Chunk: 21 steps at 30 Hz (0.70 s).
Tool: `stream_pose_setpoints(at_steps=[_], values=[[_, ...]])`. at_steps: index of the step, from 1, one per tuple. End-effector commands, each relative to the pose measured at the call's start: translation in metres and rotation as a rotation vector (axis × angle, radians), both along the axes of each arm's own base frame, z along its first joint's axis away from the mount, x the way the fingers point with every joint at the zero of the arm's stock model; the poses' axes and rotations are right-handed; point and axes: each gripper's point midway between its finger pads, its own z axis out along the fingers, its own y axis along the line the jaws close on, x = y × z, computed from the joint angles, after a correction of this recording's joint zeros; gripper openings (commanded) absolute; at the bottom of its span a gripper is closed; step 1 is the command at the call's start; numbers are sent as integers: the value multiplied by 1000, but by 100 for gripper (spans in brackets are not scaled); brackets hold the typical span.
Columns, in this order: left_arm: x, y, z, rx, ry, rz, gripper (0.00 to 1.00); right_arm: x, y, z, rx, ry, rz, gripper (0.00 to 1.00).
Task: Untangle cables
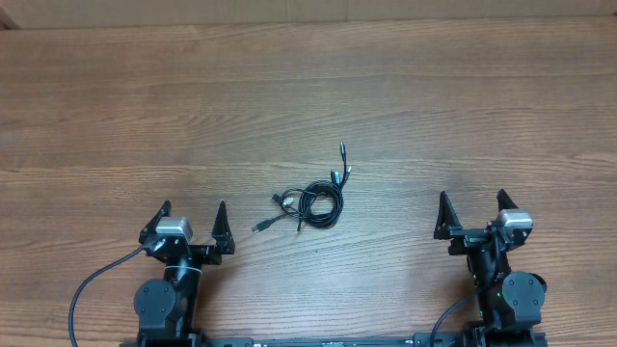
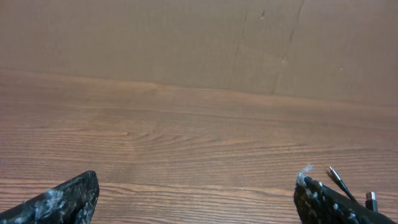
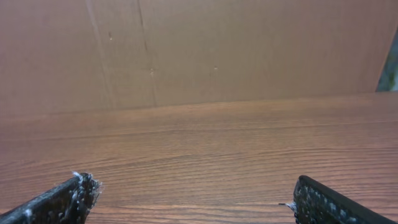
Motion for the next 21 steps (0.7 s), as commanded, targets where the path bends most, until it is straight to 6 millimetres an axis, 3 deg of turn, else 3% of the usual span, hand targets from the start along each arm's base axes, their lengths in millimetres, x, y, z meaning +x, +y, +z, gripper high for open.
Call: stream_pose_setpoints(at_steps=[1, 21], values=[[0, 0, 0, -3, -2, -4, 99, 0, 0, -2, 6, -2, 0, 100], [1, 9, 5, -3, -25, 50, 100, 0, 0, -2, 6, -2, 0, 100]])
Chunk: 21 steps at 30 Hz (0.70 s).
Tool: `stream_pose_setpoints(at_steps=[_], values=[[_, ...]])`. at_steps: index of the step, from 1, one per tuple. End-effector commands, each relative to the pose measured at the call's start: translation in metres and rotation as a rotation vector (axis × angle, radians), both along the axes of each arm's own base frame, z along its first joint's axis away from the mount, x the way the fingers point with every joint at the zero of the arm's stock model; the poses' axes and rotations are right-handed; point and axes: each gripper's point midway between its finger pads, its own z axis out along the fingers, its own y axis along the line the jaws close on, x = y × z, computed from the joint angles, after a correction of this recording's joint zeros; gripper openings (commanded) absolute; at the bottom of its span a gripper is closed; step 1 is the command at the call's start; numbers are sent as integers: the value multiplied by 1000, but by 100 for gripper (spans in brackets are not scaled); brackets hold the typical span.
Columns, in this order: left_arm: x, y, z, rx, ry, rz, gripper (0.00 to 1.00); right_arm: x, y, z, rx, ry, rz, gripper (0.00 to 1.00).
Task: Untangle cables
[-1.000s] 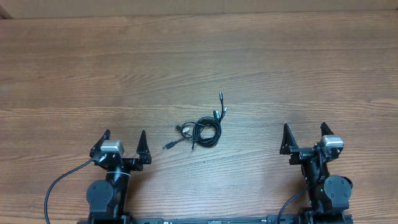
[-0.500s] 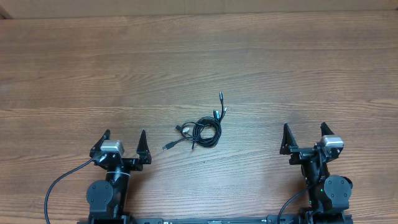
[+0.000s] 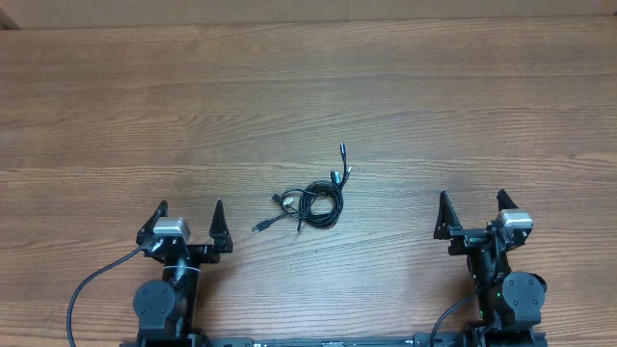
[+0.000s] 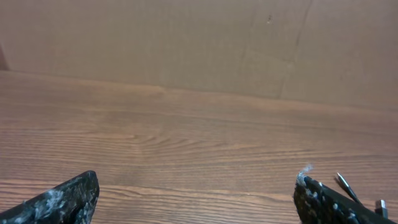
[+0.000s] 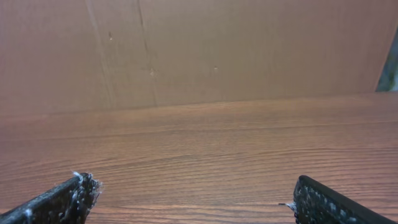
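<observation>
A small tangle of thin black cables (image 3: 313, 200) lies coiled near the middle of the wooden table (image 3: 308, 87), with plug ends sticking out toward the far side and to the left. My left gripper (image 3: 189, 218) stands open near the front edge, left of the tangle, nothing between its fingers. In the left wrist view only two cable tips (image 4: 346, 186) show at the right edge. My right gripper (image 3: 472, 209) is open at the front right, well apart from the cables, which do not appear in its wrist view.
A brown cardboard wall (image 4: 186, 43) runs along the far side of the table. Bare wood surrounds the tangle on all sides.
My left gripper has turned slightly to the left, so the cable tips sit further right in its wrist view. The right arm and the cables have not moved.
</observation>
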Motion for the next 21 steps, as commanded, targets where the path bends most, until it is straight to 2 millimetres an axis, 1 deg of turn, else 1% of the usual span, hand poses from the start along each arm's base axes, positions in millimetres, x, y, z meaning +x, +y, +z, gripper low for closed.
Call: stream_pose_setpoints(at_steps=[1, 4, 8, 11, 21], values=[[0, 3, 2, -21, -11, 18, 100, 0, 0, -2, 7, -3, 0, 100], [0, -1, 1, -85, -6, -6, 100, 0, 0, -2, 7, -3, 0, 100], [-1, -9, 0, -99, 1, -47, 100, 0, 0, -2, 7, -3, 0, 100], [-1, -8, -3, -102, 16, -45, 99, 0, 0, -2, 7, -3, 0, 100], [-5, -5, -3, -107, 66, -19, 100, 0, 0, -2, 7, -3, 0, 100]])
